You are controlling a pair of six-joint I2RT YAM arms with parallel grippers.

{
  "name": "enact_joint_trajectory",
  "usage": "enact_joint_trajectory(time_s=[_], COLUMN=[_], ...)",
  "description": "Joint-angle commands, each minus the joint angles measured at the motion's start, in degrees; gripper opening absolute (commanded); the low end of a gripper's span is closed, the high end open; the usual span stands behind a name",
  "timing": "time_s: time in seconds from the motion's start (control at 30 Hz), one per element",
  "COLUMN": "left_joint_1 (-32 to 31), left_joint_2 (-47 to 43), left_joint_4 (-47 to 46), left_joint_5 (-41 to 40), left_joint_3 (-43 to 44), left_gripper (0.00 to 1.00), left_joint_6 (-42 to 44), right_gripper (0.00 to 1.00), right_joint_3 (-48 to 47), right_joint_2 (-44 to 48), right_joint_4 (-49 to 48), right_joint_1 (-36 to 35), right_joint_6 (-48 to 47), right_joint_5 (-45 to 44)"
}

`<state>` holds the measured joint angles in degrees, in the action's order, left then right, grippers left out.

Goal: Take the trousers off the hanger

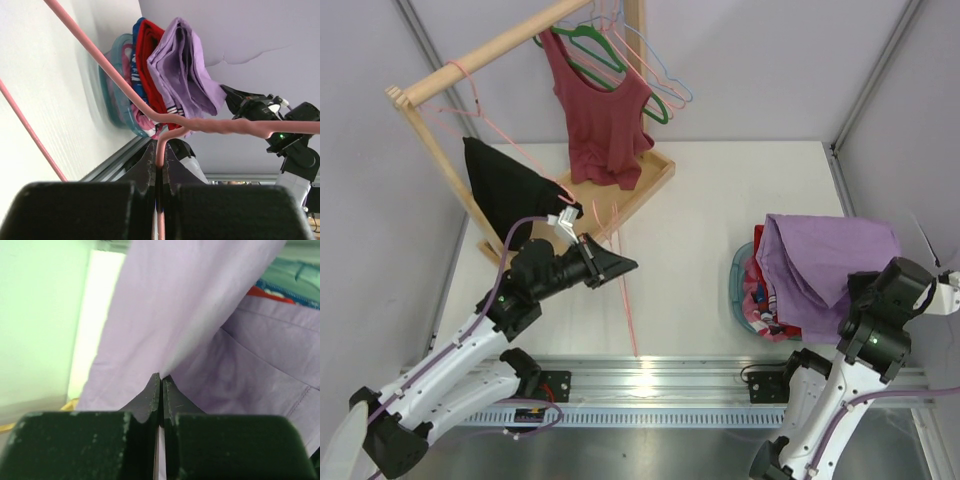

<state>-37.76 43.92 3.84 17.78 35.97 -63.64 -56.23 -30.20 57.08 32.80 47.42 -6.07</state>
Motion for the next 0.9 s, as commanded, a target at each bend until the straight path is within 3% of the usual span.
enact_joint_trajectory(time_s=[0.0, 0.27, 0.53, 0.87], left_joint_1=[-0.47, -0.56, -1.62, -1.97], left_joint_2=[1.34, 2.84, 3.19, 3.89], left_joint_4=[2.84, 2.67, 2.32, 1.79], left_joint_5=[0.06, 0.24, 0.24, 0.41], left_joint_3=[5.16, 6.40, 5.87, 5.87], left_gripper=[0.00, 0.00, 0.00, 0.00], left_joint_6=[3.34, 3.70, 3.61, 3.26], right_gripper=[0.00, 0.00, 0.00, 0.00], right_joint_3=[-5.99, -9.43, -3.55, -1.87], right_joint_2=[-0.39, 2.07, 9.18, 9.36], right_joint_4=[-0.13, 5.49, 10.42, 13.23], right_joint_1=[0.25, 0.25, 0.34, 1.04], right_joint_6=[-2.33, -1.63, -0.57, -3.82], right_joint_5=[-1.31, 0.09, 0.79, 4.92])
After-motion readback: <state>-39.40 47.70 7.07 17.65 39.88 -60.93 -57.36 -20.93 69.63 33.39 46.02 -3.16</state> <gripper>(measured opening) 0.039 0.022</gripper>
